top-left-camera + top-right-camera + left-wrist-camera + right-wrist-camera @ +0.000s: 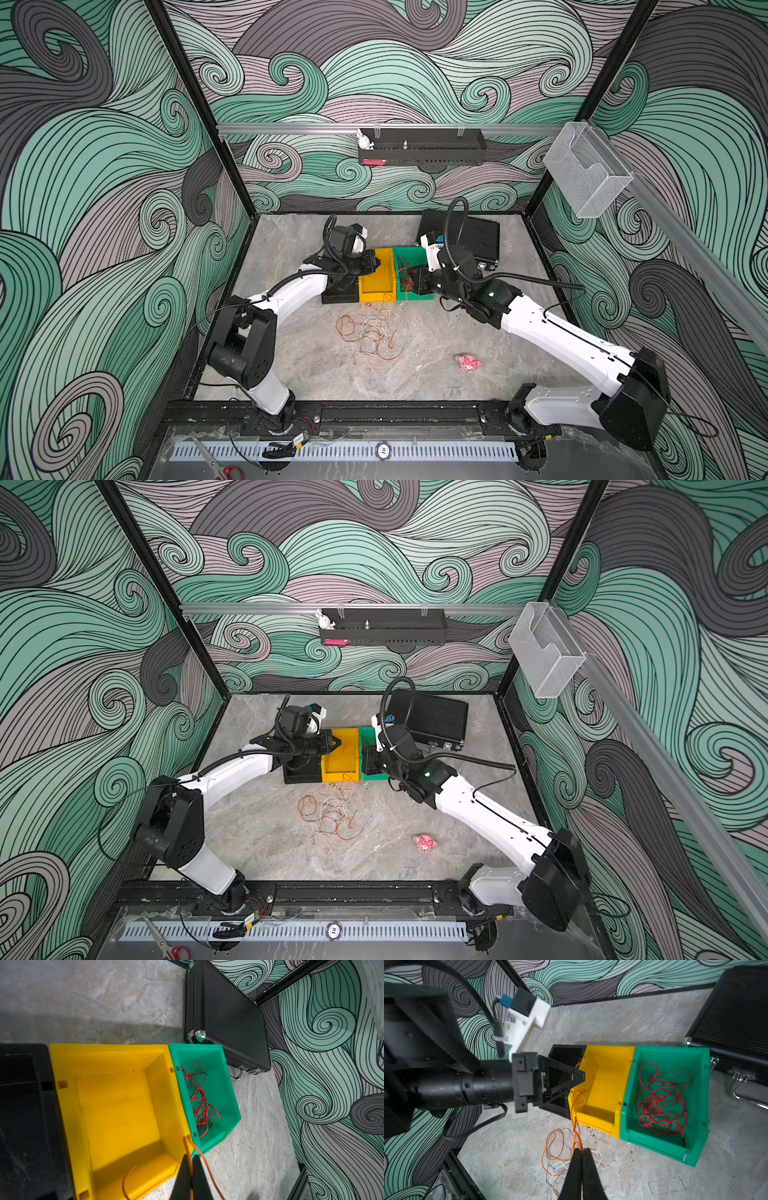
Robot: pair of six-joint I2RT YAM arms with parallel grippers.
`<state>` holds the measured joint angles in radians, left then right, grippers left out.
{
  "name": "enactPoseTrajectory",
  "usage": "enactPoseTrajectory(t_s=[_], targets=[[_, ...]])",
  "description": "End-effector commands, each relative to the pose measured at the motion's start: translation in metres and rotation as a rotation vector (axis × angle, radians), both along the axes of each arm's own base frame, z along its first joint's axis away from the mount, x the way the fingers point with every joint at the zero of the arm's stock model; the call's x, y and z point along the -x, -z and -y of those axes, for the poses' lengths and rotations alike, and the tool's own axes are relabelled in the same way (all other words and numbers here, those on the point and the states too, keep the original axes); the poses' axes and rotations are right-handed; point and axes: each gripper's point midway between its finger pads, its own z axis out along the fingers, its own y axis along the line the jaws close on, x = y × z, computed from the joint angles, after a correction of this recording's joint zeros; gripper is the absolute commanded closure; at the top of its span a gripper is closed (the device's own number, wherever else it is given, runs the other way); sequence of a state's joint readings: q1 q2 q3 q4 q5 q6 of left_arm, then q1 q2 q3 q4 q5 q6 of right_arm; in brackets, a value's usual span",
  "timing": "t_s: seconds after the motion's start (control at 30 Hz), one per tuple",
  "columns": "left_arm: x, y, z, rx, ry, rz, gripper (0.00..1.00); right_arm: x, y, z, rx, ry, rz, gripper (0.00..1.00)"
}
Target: Untangle the cables
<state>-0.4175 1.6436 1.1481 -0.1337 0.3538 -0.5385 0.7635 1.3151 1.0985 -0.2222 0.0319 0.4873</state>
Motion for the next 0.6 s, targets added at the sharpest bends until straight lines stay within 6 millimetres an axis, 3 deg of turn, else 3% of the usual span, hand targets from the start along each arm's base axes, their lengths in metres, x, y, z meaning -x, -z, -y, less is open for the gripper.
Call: enactPoseTrajectory(t_s=[0.0, 0.1, 0.3, 0.43, 0.57], targets=[[-0.016, -0.017, 0.005, 0.046, 0.007, 0.038, 1.00, -0.018, -0.011, 0.000, 0.034, 0.020, 0.066, 1.00], [-0.024, -0.016, 0.001, 0.048, -0.007, 0.032, 1.00, -0.031, -0.018, -0.003, 0.014, 0.026, 0.073, 1.00], [-0.035, -0.012, 0.000, 0.065, -0.002, 0.016, 1.00, -0.057, -0.059, -0.008, -0.009, 0.029, 0.176, 1.00], [-0.040, -0.020, -0.003, 0.085, -0.007, 0.031, 1.00, -0.074, -0.081, -0.001, 0.001, 0.058, 0.250, 1.00], [-0.044, -0.030, -0.009, 0.096, -0.017, 0.045, 1.00, -0.084, -0.087, 0.008, -0.041, 0.073, 0.258, 1.00]])
